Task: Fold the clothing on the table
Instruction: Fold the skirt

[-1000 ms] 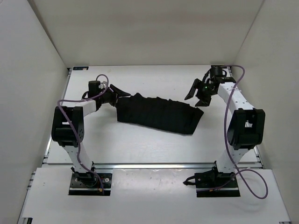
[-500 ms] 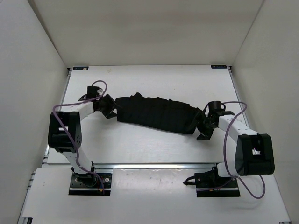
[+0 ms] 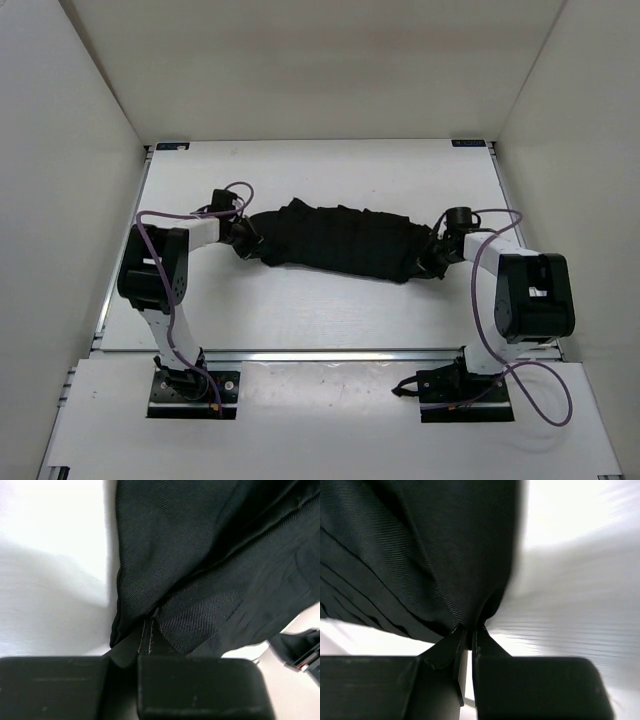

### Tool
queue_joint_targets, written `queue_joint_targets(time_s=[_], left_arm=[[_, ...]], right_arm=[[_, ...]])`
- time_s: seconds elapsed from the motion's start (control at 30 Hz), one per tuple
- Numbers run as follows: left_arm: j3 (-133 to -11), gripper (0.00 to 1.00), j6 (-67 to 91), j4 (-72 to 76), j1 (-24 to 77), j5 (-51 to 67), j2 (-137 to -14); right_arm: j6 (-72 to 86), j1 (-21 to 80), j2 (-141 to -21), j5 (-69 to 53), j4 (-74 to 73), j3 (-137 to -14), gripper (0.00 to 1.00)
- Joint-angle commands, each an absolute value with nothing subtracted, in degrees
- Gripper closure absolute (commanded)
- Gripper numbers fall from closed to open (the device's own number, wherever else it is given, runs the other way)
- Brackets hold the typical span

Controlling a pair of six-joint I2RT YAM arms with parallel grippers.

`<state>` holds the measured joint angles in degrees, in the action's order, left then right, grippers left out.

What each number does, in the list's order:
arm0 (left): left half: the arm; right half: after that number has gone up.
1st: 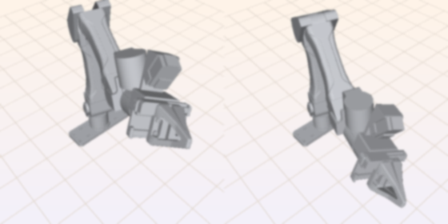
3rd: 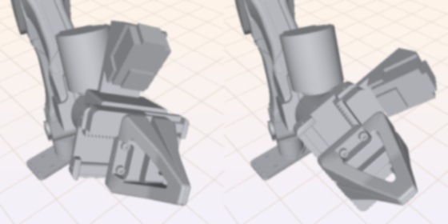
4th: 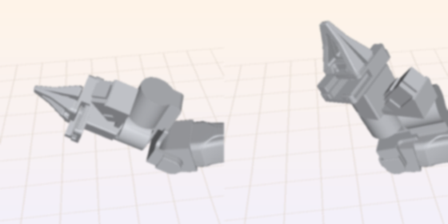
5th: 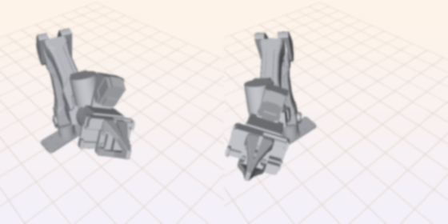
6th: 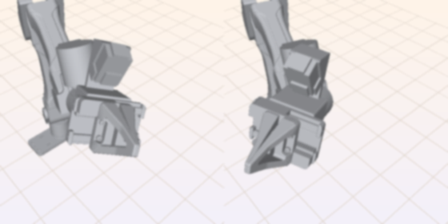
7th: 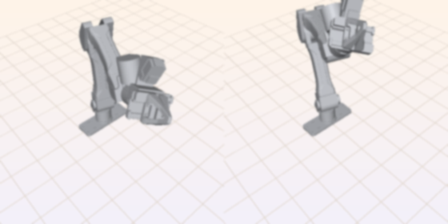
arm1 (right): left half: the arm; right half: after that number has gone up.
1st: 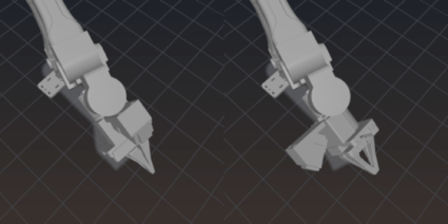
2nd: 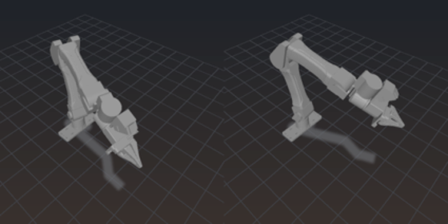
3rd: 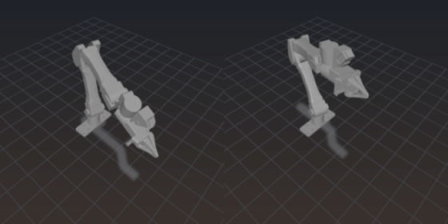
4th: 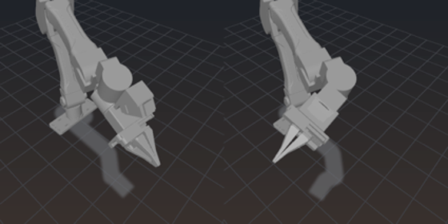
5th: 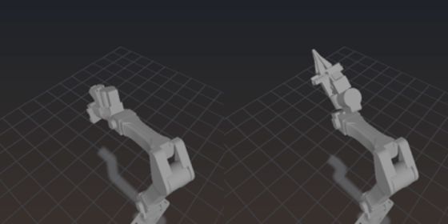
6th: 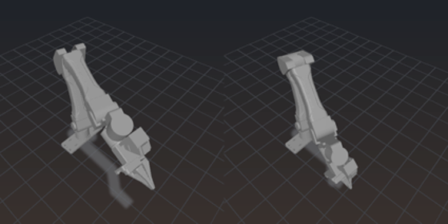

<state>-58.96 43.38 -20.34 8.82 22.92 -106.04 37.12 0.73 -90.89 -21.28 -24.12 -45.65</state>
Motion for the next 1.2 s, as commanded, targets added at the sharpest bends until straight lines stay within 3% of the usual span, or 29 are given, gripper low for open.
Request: queue_joint_targets(time_s=[0.0,0.2,0.4,0.57,0.67,1.0,1.17], left_arm=[[-55.0,1.00,42.1,-22.1,14.7,22.9,-104.5],[-43.7,1.00,50.7,-10.8,20.5,22.8,-97.7],[-45.7,1.00,52.2,-11.2,20.8,22.5,-98.9],[-45.8,1.00,54.2,-9.8,20.4,24.3,-99.2],[-45.3,1.00,53.5,-9.9,19.2,24.9,-99.9],[-41.6,0.99,51.9,-9.4,17.8,25.6,-98.7],[-42.0,0.97,49.3,-12.5,17.1,25.9,-99.9]], right_arm=[[29.7,-5.7,-88.8,-13.9,-29.1,-49.5,1.00],[18.9,-7.6,-86.4,-5.8,-39.6,-60.0,1.00],[22.0,13.5,-88.3,-5.7,-40.7,-75.9,1.00],[24.9,33.3,-94.9,-4.8,-33.5,-81.5,1.00],[24.1,39.3,-101.3,-4.2,-30.9,-83.9,1.00],[22.1,48.8,-115.5,-8.8,-26.8,-87.2,1.00],[20.4,51.1,-115.6,-7.0,-26.3,-88.9,1.00]])
